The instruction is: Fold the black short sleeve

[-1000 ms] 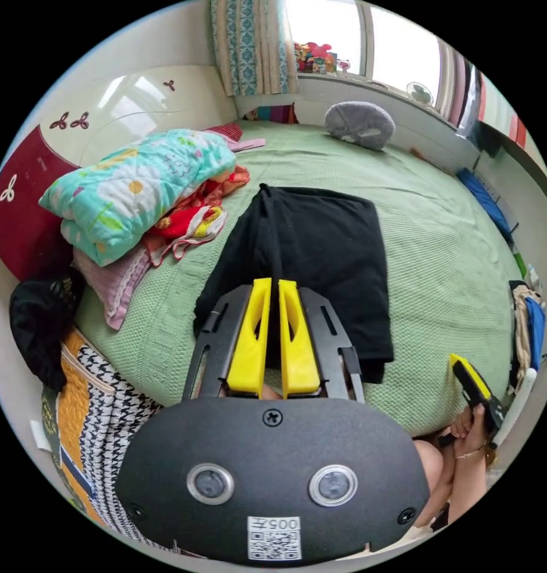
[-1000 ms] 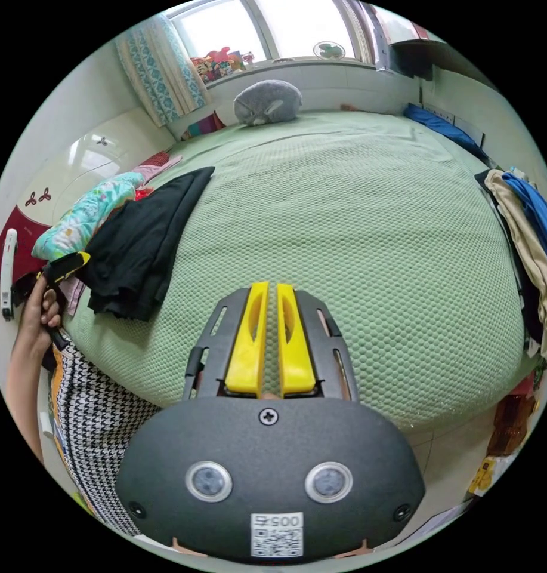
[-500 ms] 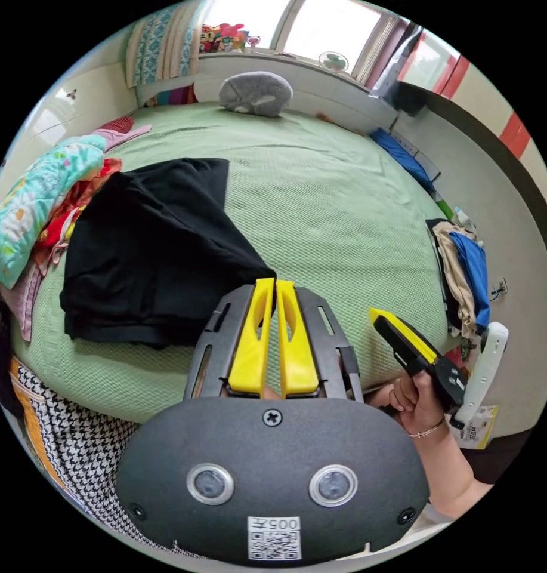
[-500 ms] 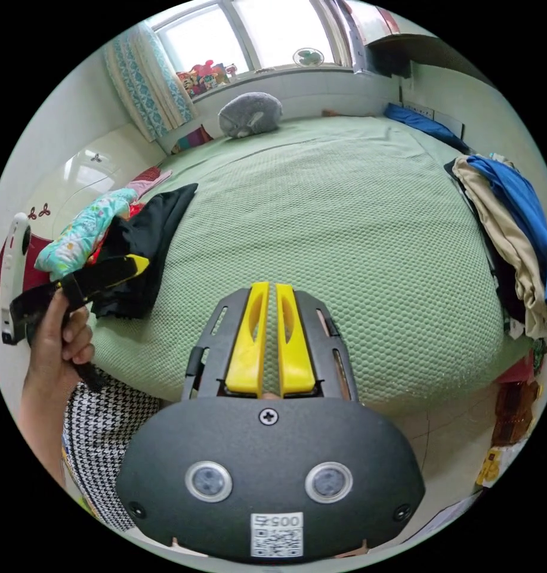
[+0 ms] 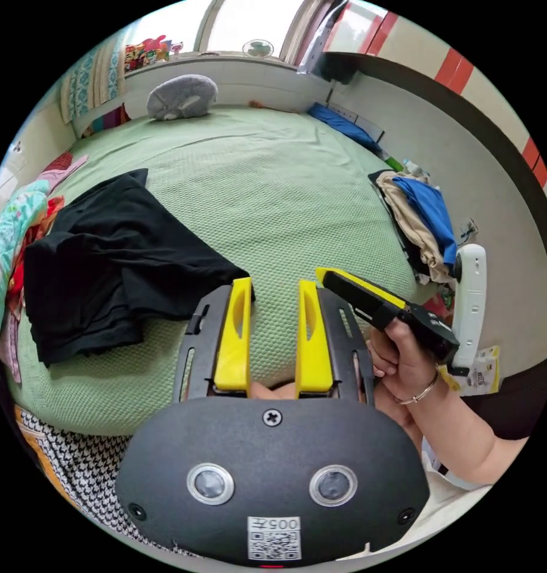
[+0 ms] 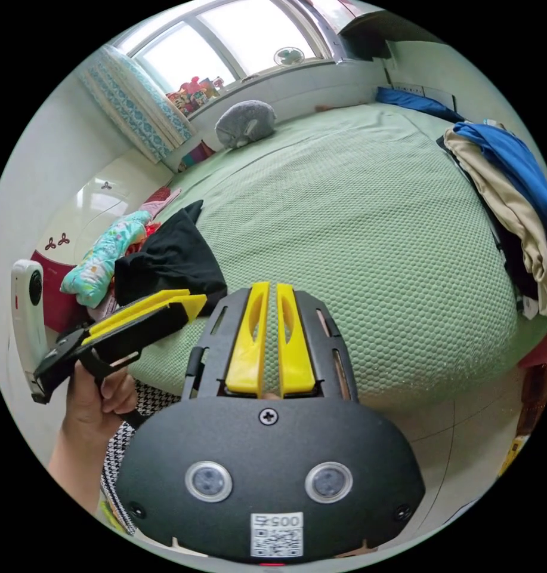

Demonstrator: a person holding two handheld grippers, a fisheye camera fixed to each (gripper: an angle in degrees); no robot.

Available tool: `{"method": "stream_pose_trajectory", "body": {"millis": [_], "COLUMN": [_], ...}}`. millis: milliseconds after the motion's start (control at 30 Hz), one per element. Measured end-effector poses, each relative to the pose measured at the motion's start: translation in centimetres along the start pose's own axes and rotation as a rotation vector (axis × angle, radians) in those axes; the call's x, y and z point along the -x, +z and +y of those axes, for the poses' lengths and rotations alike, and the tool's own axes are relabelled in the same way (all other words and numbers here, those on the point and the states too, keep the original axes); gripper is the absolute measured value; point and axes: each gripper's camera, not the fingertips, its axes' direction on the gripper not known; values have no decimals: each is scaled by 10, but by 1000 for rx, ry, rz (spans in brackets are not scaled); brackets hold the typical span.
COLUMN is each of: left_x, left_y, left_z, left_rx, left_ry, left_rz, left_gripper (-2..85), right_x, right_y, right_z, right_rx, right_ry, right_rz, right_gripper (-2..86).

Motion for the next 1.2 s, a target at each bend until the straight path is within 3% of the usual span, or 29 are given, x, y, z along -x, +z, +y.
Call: {"method": "stream_pose_trajectory", "body": {"millis": [433, 533, 733, 867, 1200], "left_x": [216, 239, 255, 254, 188], "left_y": [-86, -90, -80, -74, -74], "left_z": [65, 66, 63, 69, 65], "left_rx": [-270, -267, -262, -272, -242], "left_ry": [-387, -371, -378, -472, -342], "left_rz": [-198, -293, -270, -246, -203], "left_gripper": [145, 140, 126, 19, 0], "right_x": [27, 33, 41, 38, 11], "right_y": [34, 44, 58, 65, 51], "right_z": [-1, -3, -8, -11, -12], "right_rx": [49, 70, 72, 101, 104], "right_ry": [-103, -129, -199, -186, -95], "right_rz": [-7, 23, 91, 74, -34], "right_gripper": [15, 15, 14, 11, 2]}}
